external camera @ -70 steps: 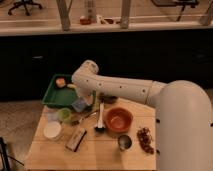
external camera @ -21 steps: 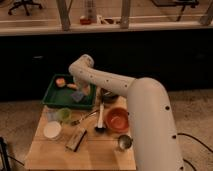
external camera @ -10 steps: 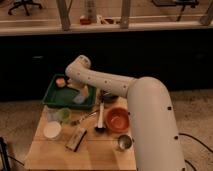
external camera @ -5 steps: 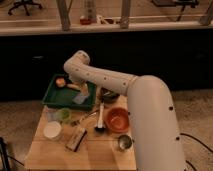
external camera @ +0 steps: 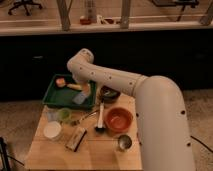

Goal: Place sponge in tray

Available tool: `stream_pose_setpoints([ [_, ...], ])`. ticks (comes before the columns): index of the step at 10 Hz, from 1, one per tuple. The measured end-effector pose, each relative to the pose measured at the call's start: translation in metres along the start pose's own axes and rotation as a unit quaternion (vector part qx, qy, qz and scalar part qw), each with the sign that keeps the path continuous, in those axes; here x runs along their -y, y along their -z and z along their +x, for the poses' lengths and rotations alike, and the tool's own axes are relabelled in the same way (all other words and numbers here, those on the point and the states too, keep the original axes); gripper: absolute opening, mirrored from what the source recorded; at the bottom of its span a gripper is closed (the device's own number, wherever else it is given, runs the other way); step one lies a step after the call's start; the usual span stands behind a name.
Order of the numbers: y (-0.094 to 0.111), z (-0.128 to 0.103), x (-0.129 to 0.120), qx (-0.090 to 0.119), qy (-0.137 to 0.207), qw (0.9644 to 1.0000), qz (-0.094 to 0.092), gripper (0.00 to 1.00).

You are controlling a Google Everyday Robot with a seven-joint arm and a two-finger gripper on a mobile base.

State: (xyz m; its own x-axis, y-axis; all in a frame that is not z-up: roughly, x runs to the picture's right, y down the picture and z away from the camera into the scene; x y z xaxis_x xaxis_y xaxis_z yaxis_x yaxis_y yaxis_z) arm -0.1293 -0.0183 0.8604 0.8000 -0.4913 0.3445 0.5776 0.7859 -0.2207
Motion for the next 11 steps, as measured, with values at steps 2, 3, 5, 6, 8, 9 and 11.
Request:
stream_pose_setpoints([
  [2, 0.008, 0.004, -0.006, -0.002, -0.009, 0.9999, 0.009, 0.8],
  [3, 0.011, 0.006, -0.009, -0.002, -0.013, 0.9998, 0.013, 0.8],
  [5, 0.018, 0.014, -0.018, -0.001, -0.023, 0.9995, 0.022, 0.8],
  [6, 0.022, 0.017, -0.02, 0.001, -0.027, 0.9993, 0.026, 0.8],
  [8, 0.027, 0.017, -0.022, 0.005, -0.026, 0.9993, 0.027, 0.8],
  [9, 0.03, 0.018, -0.023, 0.006, -0.026, 0.9993, 0.027, 0.8],
  [11, 0.034, 0.021, -0.027, 0.009, -0.026, 0.9993, 0.027, 0.8],
])
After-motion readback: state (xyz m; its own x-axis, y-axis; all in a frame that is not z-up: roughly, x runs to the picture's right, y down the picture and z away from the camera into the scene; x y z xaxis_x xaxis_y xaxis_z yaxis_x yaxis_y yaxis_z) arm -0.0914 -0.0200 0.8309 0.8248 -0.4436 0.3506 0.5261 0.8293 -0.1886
